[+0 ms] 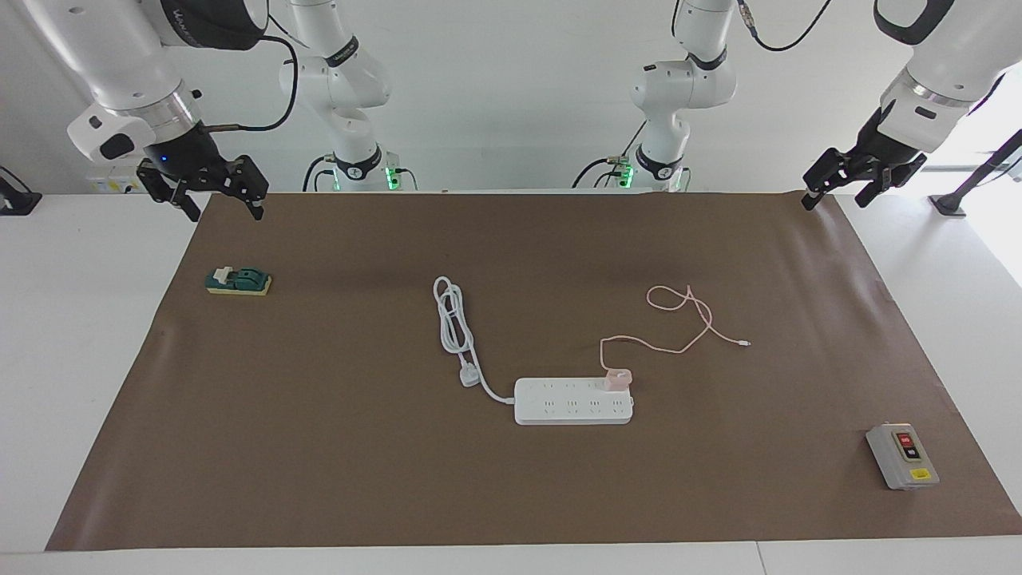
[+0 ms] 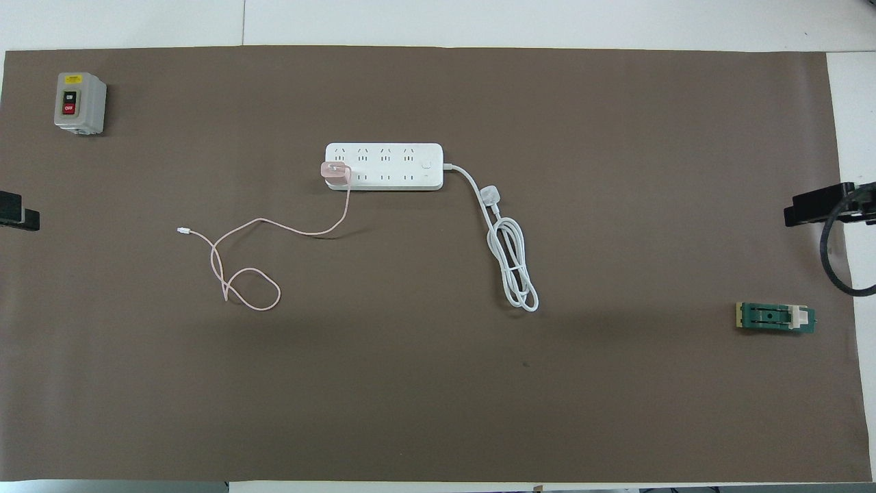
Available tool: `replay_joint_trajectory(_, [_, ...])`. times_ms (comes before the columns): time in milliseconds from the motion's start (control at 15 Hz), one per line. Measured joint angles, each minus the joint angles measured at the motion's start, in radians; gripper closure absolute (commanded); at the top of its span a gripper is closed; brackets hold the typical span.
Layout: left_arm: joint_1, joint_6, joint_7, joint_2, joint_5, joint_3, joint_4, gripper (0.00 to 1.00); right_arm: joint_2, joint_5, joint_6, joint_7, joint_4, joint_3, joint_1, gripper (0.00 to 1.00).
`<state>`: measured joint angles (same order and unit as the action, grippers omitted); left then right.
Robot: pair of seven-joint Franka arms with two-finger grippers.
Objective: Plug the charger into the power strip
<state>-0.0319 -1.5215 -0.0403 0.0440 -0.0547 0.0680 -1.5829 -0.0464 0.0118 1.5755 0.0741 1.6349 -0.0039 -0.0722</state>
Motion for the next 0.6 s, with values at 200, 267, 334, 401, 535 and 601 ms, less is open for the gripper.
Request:
replay_joint_trajectory(200, [-0.035,-0.001,0.000,0.016,0.000,-0.001,-0.023,0.00,0.000,0.000,0.000,0.000,0.000,0.001,0.000,0.00])
replay_joint_trajectory(267, [-0.047,-0.002,0.000,0.024,0.000,-0.003,-0.033,0.00,0.000,0.000,0.000,0.000,0.000,0.001,0.000,0.00])
replay_joint_trajectory(334, [-0.055,-0.003,0.000,0.030,0.000,-0.004,-0.039,0.00,0.000,0.000,0.000,0.000,0.000,0.001,0.000,0.00])
replay_joint_trajectory(401, [-0.058,-0.003,0.000,0.034,0.000,-0.006,-0.042,0.00,0.000,0.000,0.000,0.000,0.000,0.001,0.000,0.00])
replay_joint_trajectory(535, [-0.058,-0.003,0.000,0.040,0.000,-0.006,-0.045,0.00,0.000,0.000,0.000,0.000,0.000,0.001,0.000,0.00])
replay_joint_trajectory(601, [-0.057,-0.003,0.000,0.043,0.000,-0.005,-0.045,0.00,0.000,0.000,0.000,0.000,0.000,0.001,0.000,0.00])
